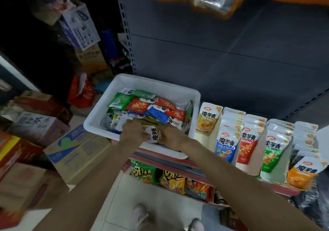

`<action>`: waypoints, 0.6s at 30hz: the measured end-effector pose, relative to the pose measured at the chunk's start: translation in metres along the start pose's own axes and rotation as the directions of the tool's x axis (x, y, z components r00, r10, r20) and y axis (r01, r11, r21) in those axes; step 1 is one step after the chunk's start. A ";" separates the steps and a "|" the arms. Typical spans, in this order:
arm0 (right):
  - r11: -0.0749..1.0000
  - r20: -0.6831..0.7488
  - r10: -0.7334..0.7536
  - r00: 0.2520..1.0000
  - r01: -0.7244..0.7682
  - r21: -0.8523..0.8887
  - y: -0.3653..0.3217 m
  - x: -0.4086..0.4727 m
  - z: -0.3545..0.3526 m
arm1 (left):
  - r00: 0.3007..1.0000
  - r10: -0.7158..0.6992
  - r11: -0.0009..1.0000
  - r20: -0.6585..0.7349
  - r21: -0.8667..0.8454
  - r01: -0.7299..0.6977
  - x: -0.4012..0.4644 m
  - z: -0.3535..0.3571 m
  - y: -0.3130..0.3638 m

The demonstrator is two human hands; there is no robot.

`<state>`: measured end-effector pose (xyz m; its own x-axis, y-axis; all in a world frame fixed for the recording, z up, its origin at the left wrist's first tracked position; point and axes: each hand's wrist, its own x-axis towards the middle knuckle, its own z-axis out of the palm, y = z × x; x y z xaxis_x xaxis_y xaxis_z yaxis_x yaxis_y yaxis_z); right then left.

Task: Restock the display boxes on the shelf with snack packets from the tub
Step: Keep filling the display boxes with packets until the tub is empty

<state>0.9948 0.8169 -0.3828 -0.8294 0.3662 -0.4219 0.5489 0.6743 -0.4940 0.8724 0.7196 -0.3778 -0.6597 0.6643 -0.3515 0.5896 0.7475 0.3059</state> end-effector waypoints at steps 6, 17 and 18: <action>0.999 -0.104 0.017 0.994 -0.013 0.044 0.000 0.001 0.000 | 0.991 0.086 0.918 -0.106 -0.377 -0.120 -0.003 -0.017 0.002; 0.736 -0.548 0.271 0.791 0.197 0.648 0.025 -0.048 -0.075 | 0.879 0.214 0.638 -0.427 -0.620 -0.457 -0.017 -0.045 0.081; 0.707 -0.579 0.325 0.748 0.214 0.674 0.031 -0.055 -0.080 | 0.892 0.226 0.655 -0.393 -0.617 -0.437 -0.015 -0.040 0.087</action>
<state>1.0489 0.8690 -0.3141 -0.5019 0.8641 -0.0363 0.2799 0.1226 -0.9522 0.9154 0.7747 -0.3105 -0.6380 0.7631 0.1031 0.3872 0.2021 0.8996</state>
